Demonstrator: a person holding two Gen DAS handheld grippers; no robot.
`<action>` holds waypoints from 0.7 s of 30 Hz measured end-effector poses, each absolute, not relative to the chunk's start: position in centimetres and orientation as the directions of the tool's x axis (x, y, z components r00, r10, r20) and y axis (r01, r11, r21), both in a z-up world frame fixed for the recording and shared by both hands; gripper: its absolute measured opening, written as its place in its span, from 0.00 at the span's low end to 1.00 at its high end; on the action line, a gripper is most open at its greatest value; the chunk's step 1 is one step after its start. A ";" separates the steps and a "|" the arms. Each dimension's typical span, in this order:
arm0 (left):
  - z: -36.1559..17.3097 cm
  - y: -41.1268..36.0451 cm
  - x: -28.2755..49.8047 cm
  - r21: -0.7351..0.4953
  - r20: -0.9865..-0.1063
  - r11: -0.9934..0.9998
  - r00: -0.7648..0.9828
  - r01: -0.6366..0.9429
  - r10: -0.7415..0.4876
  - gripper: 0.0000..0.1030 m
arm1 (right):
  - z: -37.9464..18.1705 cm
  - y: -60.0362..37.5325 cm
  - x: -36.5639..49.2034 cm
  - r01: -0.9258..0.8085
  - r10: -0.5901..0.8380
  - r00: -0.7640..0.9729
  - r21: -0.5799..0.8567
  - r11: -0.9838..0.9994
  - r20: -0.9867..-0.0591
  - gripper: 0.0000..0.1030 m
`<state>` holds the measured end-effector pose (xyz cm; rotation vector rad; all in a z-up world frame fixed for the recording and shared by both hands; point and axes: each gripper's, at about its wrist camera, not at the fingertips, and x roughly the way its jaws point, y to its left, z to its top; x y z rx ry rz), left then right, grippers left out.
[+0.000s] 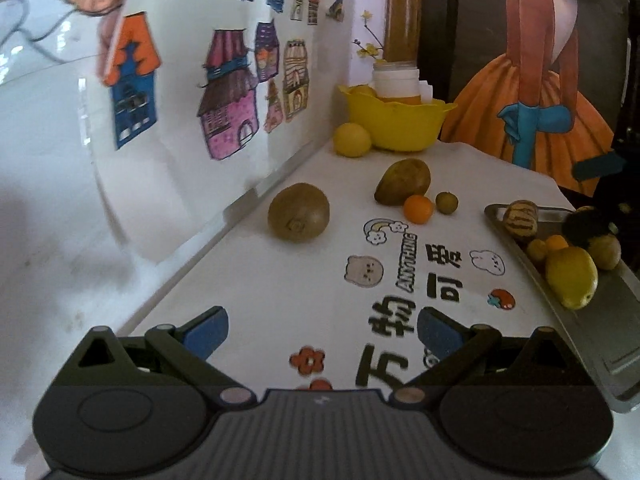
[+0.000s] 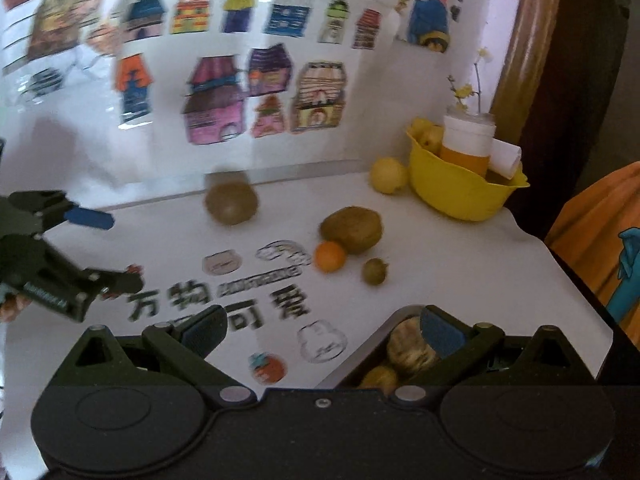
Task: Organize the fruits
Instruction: 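Withdraw both tools from the tray toward the brown kiwi and orange, then grasp the brown kiwi with the left tool while the right tool grasps an orange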
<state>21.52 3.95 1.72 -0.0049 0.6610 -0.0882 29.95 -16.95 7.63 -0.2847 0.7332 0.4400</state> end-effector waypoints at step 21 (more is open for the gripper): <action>0.2 4.2 29.1 0.102 -0.559 0.991 0.829 0.088 -0.016 1.00 | 1.6 -16.0 41.8 -0.423 0.435 0.495 0.228 0.877 -0.753 0.83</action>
